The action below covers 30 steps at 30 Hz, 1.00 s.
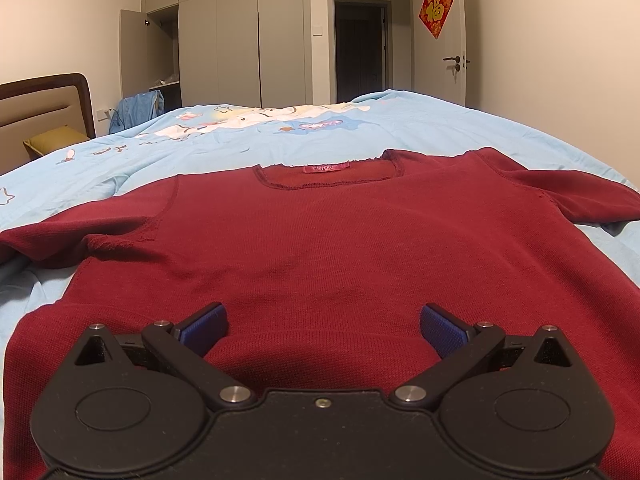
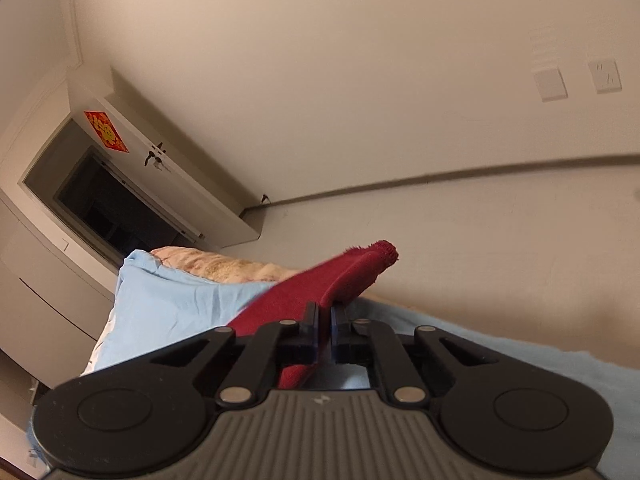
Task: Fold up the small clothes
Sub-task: 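Lift the sleeve with the right tool and lay it across the sweater body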
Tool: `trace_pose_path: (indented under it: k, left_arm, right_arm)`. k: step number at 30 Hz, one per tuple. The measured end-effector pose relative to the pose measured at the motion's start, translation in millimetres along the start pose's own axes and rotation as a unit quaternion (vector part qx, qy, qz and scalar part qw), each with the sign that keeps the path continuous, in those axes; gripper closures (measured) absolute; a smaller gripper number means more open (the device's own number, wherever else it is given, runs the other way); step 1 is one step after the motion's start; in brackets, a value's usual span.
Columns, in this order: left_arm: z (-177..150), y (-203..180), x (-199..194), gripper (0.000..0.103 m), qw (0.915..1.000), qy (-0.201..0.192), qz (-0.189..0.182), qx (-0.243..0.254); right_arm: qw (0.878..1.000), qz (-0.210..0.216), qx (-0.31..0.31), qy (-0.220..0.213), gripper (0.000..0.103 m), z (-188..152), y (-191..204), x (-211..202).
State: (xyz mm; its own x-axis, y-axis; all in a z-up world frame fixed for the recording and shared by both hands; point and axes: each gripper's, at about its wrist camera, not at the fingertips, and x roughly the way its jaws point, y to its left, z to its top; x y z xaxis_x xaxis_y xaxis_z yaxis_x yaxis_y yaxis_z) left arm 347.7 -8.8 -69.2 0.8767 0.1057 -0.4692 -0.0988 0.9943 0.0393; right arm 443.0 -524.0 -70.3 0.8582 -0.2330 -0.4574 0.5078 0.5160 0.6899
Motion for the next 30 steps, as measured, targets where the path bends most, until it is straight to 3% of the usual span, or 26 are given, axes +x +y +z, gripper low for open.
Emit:
trace_pose_path:
  k: [5, 9, 14, 18, 23, 30]
  left_arm:
    - [0.5, 0.1, -0.5, 0.0, 1.0, -0.001, 0.0, -0.001]
    - [1.0, 0.5, -0.6, 0.0, 1.0, -0.002, -0.001, -0.001]
    - [2.7, 2.9, -1.5, 0.0, 0.9999, 0.002, -0.006, -0.008]
    - [14.7, 10.1, -6.4, 0.001, 0.9993, 0.015, -0.018, -0.029]
    - [31.4, 31.8, -25.4, 0.001, 0.9951, 0.009, -0.036, -0.092]
    - [49.3, 60.7, -53.0, 0.001, 0.9938, -0.021, -0.01, -0.109]
  right_arm:
    - [1.0, -0.008, -0.026, -0.008, 0.097, 1.1, 14.1, -17.7]
    - [0.996, 0.003, -0.086, -0.036, 0.097, 2.9, 45.1, -31.9]
    - [0.978, 0.039, -0.192, -0.076, 0.097, -0.9, 104.3, -57.0]
    - [0.95, 0.082, -0.284, -0.101, 0.097, -16.7, 158.0, -78.2]
    - [0.906, 0.145, -0.381, -0.115, 0.097, -54.5, 225.1, -99.0]
    - [0.827, 0.229, -0.498, -0.123, 0.097, -140.1, 304.2, -128.8]
